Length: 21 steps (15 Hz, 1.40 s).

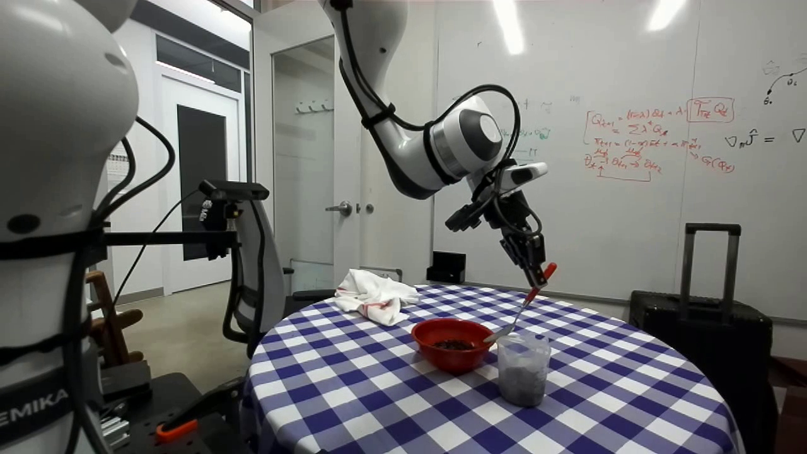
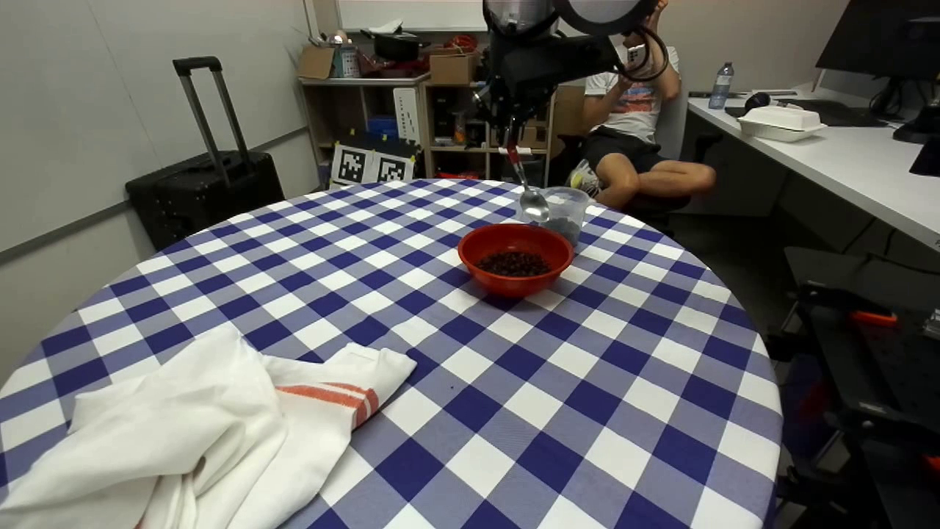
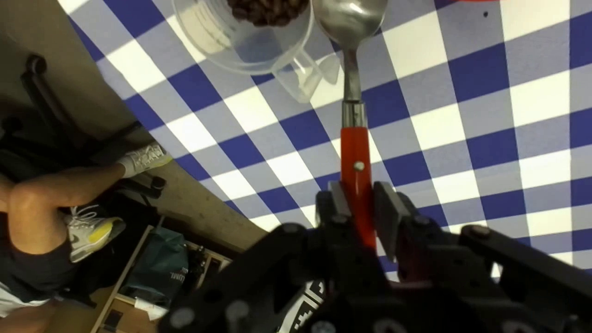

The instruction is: Transfer a spoonful of contents from the orange bowl into the transparent bowl

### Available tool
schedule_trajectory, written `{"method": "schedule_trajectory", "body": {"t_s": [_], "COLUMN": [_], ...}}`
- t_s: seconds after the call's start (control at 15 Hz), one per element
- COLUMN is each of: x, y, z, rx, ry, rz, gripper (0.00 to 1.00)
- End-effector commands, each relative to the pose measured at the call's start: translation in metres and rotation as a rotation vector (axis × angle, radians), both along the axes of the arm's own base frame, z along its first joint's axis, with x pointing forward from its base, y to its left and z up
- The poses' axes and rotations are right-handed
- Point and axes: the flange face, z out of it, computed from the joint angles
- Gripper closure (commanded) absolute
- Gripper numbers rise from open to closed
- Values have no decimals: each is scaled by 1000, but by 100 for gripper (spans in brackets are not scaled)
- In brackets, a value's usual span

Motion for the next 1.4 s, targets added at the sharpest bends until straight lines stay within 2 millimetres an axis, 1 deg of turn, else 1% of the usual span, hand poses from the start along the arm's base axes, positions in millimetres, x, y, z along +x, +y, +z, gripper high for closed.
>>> {"method": "schedule_trajectory", "body": {"t_s": [0.0, 0.27, 0.6, 0.8, 1.07, 1.33], "x": [-16, -22, -19, -13, -8, -10], "y": [17, 38, 62, 65, 61, 60], "z": [-3, -12, -33, -45, -54, -63], "rx": [20, 41, 31, -9, -70, -105], "ry": [21, 24, -55, -124, -196, -208], "rz": [-58, -87, -78, -46, -14, -24], "gripper": [95, 95, 95, 95, 95, 95]}}
